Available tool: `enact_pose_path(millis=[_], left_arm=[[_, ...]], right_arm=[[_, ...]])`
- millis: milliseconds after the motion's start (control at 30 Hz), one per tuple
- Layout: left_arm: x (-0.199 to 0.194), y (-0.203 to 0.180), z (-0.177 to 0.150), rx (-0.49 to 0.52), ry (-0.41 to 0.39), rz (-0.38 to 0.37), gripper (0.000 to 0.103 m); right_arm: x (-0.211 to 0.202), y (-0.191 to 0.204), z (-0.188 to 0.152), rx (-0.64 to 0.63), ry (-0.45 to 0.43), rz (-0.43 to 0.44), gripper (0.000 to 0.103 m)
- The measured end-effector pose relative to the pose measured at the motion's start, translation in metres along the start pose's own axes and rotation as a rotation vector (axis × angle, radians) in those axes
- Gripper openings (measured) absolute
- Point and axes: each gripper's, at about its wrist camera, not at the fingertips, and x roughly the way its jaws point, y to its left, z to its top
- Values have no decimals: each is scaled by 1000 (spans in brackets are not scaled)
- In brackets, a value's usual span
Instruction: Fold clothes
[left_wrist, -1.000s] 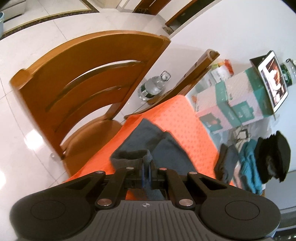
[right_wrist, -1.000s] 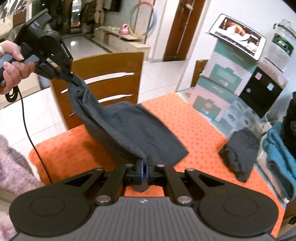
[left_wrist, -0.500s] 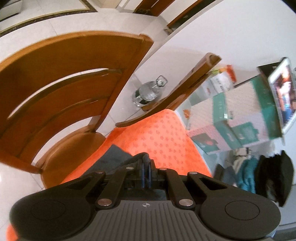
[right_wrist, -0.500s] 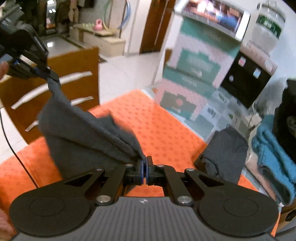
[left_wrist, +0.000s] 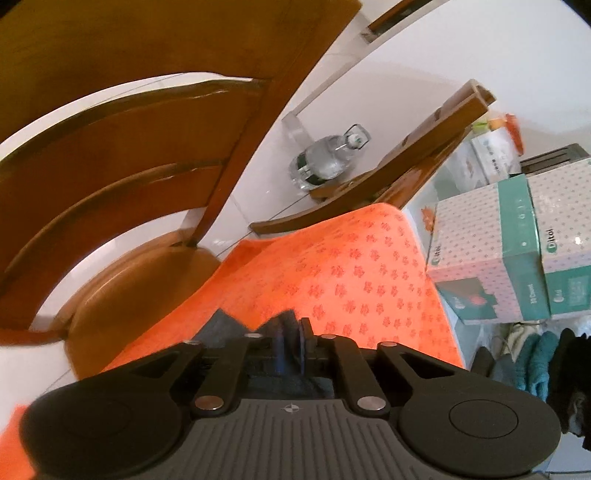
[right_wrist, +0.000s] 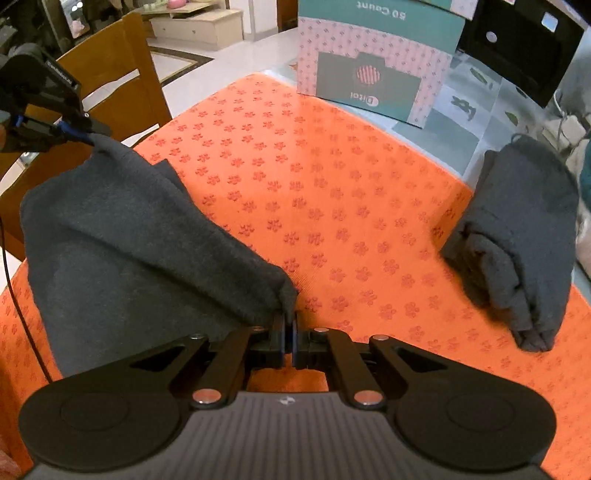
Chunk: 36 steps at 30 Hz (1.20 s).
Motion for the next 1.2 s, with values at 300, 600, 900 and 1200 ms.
enact_pose_path(millis=[300, 600, 900, 1200], left_arm=[[-35, -17, 0, 283, -23, -50, 52], [-13, 1, -16, 399, 29, -31, 58], [0, -8, -25, 467, 7, -12, 15], [-21, 1, -20, 412, -90, 60, 15]], right_arm=[[-35, -13, -13, 179, -80, 56, 39], [-59, 6, -47, 343, -79, 146, 44], [-55, 25, -64, 422, -75, 170, 44], [-67, 35, -65, 406, -97, 152, 8]])
